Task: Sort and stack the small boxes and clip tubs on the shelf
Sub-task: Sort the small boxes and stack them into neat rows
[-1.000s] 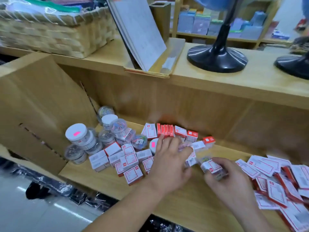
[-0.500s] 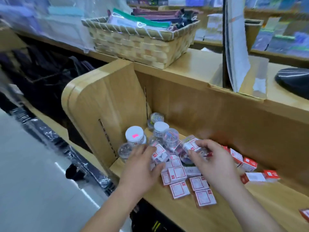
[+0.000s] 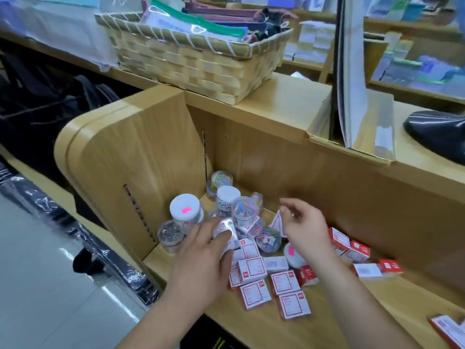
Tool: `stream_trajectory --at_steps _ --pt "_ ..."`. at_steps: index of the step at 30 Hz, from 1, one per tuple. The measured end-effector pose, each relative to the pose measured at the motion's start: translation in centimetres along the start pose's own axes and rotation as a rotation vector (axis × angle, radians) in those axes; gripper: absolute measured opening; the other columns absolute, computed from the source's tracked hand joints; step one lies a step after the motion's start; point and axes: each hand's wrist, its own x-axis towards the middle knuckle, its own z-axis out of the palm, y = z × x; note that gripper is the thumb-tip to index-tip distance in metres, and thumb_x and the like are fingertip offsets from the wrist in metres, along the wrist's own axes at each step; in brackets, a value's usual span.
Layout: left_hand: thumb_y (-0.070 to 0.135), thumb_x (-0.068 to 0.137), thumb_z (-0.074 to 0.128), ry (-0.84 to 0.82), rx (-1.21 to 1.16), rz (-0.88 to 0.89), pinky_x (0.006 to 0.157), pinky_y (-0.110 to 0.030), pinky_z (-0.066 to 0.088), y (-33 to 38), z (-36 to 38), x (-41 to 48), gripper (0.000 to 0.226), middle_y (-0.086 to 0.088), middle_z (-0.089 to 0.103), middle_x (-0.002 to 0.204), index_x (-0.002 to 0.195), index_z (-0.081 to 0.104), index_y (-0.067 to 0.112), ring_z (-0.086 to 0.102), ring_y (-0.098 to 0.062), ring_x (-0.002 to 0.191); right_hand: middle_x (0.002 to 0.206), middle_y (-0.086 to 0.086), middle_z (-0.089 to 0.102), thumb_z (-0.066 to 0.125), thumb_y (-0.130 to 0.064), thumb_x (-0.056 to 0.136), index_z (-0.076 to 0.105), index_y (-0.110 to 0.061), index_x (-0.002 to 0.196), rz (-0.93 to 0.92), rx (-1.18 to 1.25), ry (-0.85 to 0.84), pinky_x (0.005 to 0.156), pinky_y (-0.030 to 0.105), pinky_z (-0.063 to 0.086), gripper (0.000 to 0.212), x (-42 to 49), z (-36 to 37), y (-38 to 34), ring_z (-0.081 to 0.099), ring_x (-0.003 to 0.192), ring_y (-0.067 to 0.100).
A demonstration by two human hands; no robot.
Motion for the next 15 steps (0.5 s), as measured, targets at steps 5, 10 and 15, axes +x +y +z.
stream_trajectory --at_steps 5,10,15 --pt "0.03 0.088 0.066 -0.018 -0.132 0.181 0.08 -0.031 0.053 4.3 0.8 0.8 0.024 0.007 0.061 0.121 0.111 0.067 0.025 0.057 -0.019 0.111 0.095 -0.009 0.072 0.062 -0.009 0.089 0.074 -0.02 0.1 -0.063 -0.201 0.191 0.083 0.028 0.052 0.02 -2.8 -6.4 4.3 0.066 0.09 0.008" --pt "0.045 0.093 0.055 -0.301 0.032 0.182 0.089 -0.038 0.051 9.0 4.5 8.1 0.043 0.001 0.058 0.125 0.13 0.056 0.023 0.056 -0.026 0.117 0.098 -0.002 0.068 0.069 -0.004 0.077 0.074 -0.015 0.101 -0.09 -0.449 0.278 0.084 0.027 0.043 0.027 -5.1 -9.2 9.8 0.06 0.093 0.024" --pt "0.066 0.081 0.061 -0.423 0.081 0.15 0.089 -0.04 0.052 11.3 8.7 11.2 0.062 -0.003 0.062 0.117 0.127 0.051 0.025 0.06 -0.029 0.114 0.111 0.0 0.062 0.07 -0.019 0.077 0.067 -0.018 0.123 -0.136 -0.57 0.124 0.091 0.037 0.049 0.046 -5.2 -10.0 12.4 0.057 0.102 0.027"
